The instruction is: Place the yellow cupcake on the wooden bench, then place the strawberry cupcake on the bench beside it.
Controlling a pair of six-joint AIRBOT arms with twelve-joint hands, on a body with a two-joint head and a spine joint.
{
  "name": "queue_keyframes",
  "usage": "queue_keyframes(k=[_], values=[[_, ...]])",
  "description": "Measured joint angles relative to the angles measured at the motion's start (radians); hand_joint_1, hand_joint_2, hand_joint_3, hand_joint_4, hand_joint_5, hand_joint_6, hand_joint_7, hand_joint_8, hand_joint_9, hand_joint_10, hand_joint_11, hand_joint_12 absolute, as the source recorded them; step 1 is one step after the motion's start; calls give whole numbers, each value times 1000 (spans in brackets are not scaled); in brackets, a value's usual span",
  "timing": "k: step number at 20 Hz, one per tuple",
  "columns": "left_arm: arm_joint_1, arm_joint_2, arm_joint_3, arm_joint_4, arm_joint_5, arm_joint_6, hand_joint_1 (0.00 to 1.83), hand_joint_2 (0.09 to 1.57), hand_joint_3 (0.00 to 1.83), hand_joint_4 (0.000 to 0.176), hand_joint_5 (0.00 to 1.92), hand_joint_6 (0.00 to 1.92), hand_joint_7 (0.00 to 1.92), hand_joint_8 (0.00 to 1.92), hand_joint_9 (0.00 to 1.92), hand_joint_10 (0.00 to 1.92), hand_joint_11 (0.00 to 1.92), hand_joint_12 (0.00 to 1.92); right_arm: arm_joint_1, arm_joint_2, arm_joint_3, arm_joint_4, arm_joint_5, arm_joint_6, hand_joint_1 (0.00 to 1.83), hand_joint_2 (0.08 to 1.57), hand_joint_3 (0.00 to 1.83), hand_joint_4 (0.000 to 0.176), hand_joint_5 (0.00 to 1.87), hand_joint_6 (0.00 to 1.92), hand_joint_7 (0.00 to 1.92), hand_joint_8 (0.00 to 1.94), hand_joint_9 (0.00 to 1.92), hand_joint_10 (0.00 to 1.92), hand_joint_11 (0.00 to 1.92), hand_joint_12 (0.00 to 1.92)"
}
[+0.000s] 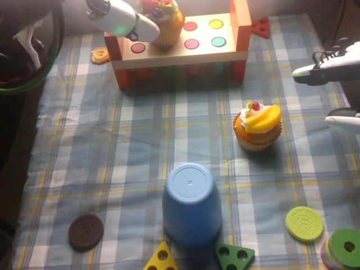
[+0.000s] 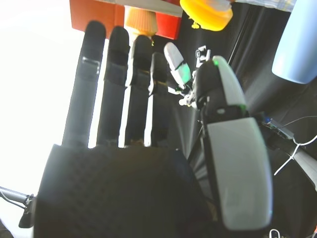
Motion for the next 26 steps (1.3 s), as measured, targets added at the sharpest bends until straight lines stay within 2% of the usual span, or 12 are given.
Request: queue_keyframes(k=[2,6,8,11,14,16,19,21,22,23,24,26], values=[[11,34,-40,140,-25,-181,719,895,0,176,3,0,85,0,163,0,0,615,0,0,0,1,1,0,747,1222,0,0,581,0,811,3,733,0,539,217],[89,166,-211,491,-200,-621,583,861,0,176,0,0,3,1,74,4,0,505,27,0,3,-17,5,0,730,1121,0,0,409,0,607,0,598,0,489,196],[164,241,-314,597,-338,-748,617,874,0,176,0,0,0,0,125,13,0,499,56,-2,6,-49,-3,0,709,1049,0,0,379,0,541,0,547,0,455,193],[286,334,-424,694,-482,-882,861,834,0,176,0,0,0,0,2,0,0,16,113,-14,22,-119,-39,19,740,1000,0,0,395,4,532,4,510,2,407,203],[401,395,-475,741,-582,-1051,1066,787,0,176,0,0,0,0,0,0,64,29,155,-49,63,-199,-91,92,703,945,0,0,430,2,496,0,479,0,267,470],[472,416,-499,712,-669,-1095,870,836,2,176,0,0,0,0,0,0,2,0,179,-68,73,-243,-135,106,800,954,0,0,455,0,567,0,588,1,231,835],[538,420,-519,696,-759,-1132,864,794,0,176,4,1,0,0,0,0,21,9,240,-113,106,-324,-206,121,787,969,0,0,441,0,624,3,735,15,434,815],[563,422,-528,689,-789,-1162,827,794,0,176,19,5,0,0,0,0,50,23,277,-143,127,-378,-252,135,785,968,0,105,420,0,752,4,871,168,421,1378],[568,422,-527,674,-798,-1167,841,799,0,165,33,9,0,0,0,0,57,28,298,-161,139,-415,-294,136,818,947,0,141,394,0,603,0,695,88,272,1396],[568,422,-527,669,-799,-1167,841,799,0,165,33,9,0,0,0,0,57,28,303,-164,139,-424,-307,135,818,947,0,141,394,0,603,0,695,88,272,1396],[568,422,-527,662,-817,-1170,849,800,0,169,43,10,0,0,0,0,70,36,318,-174,146,-455,-340,136,937,919,0,66,460,4,604,4,673,27,249,1234],[568,423,-527,667,-823,-1174,848,801,0,175,40,6,0,0,0,0,50,29,323,-179,150,-472,-365,136,1020,916,0,27,515,6,710,11,857,82,441,1343]])
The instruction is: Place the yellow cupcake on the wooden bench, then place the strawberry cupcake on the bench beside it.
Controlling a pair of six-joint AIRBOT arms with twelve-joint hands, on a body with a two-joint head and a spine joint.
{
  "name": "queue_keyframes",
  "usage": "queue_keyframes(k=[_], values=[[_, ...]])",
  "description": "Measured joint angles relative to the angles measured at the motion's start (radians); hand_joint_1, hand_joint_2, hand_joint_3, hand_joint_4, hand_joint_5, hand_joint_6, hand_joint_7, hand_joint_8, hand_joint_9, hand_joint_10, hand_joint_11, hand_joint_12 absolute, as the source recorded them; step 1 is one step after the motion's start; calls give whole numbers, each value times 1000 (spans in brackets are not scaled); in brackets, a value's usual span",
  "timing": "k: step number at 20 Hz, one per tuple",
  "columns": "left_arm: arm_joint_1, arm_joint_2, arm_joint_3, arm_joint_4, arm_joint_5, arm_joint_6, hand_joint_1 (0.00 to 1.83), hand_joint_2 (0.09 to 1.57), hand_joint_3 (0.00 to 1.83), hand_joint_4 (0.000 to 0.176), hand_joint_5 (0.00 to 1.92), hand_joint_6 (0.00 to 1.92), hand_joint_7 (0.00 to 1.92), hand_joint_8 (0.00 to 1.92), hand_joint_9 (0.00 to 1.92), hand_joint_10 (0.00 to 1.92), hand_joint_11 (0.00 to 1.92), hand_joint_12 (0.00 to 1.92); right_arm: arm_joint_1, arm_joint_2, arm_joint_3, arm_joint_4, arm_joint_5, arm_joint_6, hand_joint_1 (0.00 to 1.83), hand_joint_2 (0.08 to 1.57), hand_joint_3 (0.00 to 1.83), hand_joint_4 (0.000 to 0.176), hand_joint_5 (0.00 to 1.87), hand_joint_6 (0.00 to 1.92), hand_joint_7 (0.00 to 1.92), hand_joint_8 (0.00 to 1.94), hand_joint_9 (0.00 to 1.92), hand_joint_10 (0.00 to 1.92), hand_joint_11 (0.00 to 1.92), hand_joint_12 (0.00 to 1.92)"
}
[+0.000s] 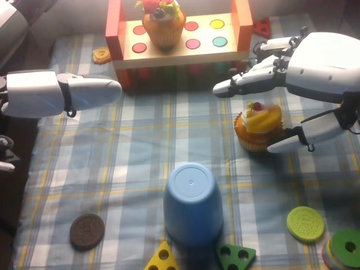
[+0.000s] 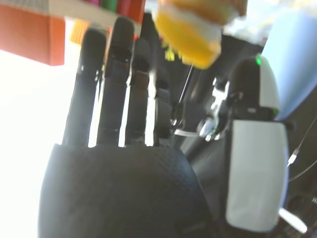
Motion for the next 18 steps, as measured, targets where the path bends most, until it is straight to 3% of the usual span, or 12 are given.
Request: queue_keyframes(k=[2,4,5,6,7,8,9,13,14,15,16,18], values=[[7,0,0,1,-1,-2,845,799,0,176,47,9,0,0,0,0,48,29,0,0,2,-11,-23,0,1082,895,0,16,571,3,807,10,910,338,552,1483],[8,0,0,-2,2,-4,812,806,1,161,45,5,0,0,0,0,75,44,0,0,4,-14,-37,0,1200,889,2,0,691,7,999,68,747,1159,620,1690],[9,0,0,-2,0,-6,818,816,5,158,42,3,0,0,0,0,78,46,0,-2,6,-15,-37,0,1341,988,32,0,807,7,1102,619,796,997,610,1497],[14,0,0,-3,-2,-11,829,821,7,166,45,4,11,4,16,6,87,53,0,-8,8,-11,-35,2,1362,938,6,0,962,16,900,995,810,1373,700,1628],[16,0,0,-2,-1,-13,809,829,9,172,47,3,17,5,23,8,94,60,0,-10,9,-11,-31,4,1241,997,2,0,1174,425,856,1268,831,1612,774,1780],[16,0,0,-2,4,-13,804,830,7,176,44,1,16,4,21,5,78,59,0,-13,9,-11,-23,6,1276,1080,1,0,1139,430,1028,1159,949,1260,813,1644],[16,0,4,1,4,-16,836,821,1,176,44,1,17,3,16,3,62,55,6,-14,9,-15,-25,6,1219,1027,0,0,1221,492,946,1618,975,1789,996,1866],[16,-3,4,-6,2,-18,843,815,0,176,33,1,8,0,11,2,68,69,13,-14,10,-16,-30,7,1194,1028,0,0,1196,596,1110,1164,1084,1767,1078,1921],[18,-6,4,-7,2,-21,836,812,0,176,35,2,12,2,19,5,74,76,13,-14,10,-2,-30,6,1268,1050,3,0,1181,428,1117,1051,1100,1581,1066,1840],[19,-6,4,-2,3,-23,845,810,0,176,38,2,17,3,20,4,53,76,13,-14,13,16,-23,9,1283,1029,2,0,1165,506,1228,740,1142,1110,1028,1483],[19,-6,4,-5,4,-24,845,810,0,176,38,2,17,3,20,4,53,76,13,-13,14,31,-19,11,1283,1029,2,0,1165,506,1228,740,1142,1110,1028,1483],[19,-6,4,-12,3,-24,877,806,0,175,49,5,29,6,23,4,37,78,13,-3,16,62,10,12,1287,1014,1,0,1173,512,1306,572,1259,521,981,1116]])
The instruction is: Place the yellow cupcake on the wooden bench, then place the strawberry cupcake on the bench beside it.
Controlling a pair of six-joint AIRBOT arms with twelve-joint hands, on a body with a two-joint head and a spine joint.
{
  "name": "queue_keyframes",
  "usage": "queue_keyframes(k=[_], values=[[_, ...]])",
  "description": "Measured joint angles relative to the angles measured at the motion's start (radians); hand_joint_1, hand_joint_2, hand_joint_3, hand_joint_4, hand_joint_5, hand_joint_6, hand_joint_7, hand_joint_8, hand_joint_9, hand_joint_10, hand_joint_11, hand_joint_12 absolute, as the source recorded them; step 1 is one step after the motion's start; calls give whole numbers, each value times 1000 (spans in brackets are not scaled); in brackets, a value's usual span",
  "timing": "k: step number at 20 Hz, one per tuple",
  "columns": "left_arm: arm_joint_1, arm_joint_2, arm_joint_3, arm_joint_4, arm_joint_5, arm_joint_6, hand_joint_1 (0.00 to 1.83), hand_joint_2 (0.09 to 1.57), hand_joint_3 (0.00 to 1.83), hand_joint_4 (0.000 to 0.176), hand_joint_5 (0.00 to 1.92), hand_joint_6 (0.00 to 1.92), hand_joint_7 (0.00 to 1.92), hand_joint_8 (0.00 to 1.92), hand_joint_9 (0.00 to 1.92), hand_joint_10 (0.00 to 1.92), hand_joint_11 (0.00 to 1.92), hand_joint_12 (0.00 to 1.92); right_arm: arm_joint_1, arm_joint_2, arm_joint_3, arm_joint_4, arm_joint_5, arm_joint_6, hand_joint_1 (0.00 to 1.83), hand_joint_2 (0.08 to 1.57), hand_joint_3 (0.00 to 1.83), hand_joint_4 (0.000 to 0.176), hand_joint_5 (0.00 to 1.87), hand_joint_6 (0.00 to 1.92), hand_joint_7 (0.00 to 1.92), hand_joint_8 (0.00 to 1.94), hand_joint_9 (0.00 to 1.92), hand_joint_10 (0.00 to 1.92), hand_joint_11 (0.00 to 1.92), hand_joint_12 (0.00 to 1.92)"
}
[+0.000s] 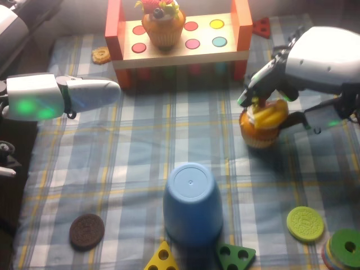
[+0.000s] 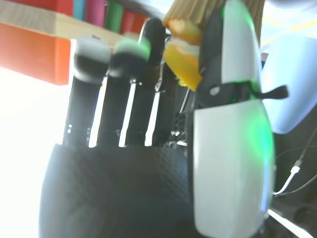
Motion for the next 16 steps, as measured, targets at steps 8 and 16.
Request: queue_keyframes(k=[8,16], values=[[4,-9,6,-8,2,0,858,828,1,176,38,0,28,1,23,1,0,333,90,-17,36,56,108,10,1204,1042,0,0,1198,560,1001,1113,859,1436,667,1886],[-3,-25,25,10,30,-13,818,848,2,176,23,0,38,1,45,2,0,357,291,-124,181,65,16,2,1284,1051,0,0,1360,50,1064,1097,930,1469,790,1884]])
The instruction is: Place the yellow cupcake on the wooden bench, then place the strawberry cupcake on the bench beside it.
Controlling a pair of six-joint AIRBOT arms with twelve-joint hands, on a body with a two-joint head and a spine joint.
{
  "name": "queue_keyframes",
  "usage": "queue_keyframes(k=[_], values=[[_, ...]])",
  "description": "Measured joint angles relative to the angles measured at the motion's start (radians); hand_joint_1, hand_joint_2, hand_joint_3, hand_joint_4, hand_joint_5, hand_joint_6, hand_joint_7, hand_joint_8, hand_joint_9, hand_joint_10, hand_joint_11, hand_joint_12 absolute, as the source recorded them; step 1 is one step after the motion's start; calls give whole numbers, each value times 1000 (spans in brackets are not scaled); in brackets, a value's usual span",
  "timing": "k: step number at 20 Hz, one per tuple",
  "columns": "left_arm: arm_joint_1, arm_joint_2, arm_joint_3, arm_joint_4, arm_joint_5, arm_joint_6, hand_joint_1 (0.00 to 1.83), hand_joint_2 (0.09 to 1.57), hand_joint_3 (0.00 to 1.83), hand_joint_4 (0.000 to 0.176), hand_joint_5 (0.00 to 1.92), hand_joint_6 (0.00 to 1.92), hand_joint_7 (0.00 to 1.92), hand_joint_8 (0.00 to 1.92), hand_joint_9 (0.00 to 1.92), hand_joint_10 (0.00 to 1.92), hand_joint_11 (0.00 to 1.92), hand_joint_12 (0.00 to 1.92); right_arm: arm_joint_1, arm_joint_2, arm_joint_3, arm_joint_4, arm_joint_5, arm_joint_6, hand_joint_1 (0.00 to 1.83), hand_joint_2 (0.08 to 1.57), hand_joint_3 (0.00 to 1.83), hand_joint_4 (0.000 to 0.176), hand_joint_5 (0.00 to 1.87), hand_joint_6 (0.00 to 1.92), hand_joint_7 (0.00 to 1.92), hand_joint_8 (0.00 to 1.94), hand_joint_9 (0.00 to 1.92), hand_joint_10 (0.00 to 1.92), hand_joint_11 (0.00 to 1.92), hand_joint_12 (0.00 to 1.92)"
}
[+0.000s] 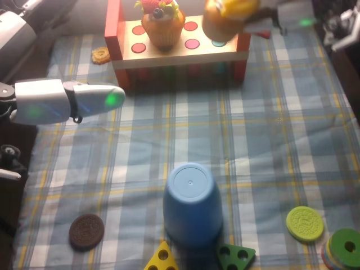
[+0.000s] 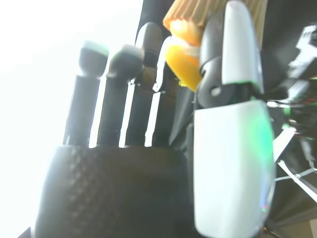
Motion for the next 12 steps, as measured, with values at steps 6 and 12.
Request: queue_keyframes(k=[6,12], values=[[-16,-14,13,12,26,-6,837,839,0,176,21,3,48,0,67,2,0,483,82,-82,90,-75,-179,-8,1265,1019,0,0,1323,280,1164,781,1161,475,750,1353],[-26,-24,25,18,35,-19,827,850,0,176,25,0,71,1,85,4,0,572,84,-138,127,-106,-282,-8,1278,985,0,0,1443,41,1299,544,1044,882,514,1444]])
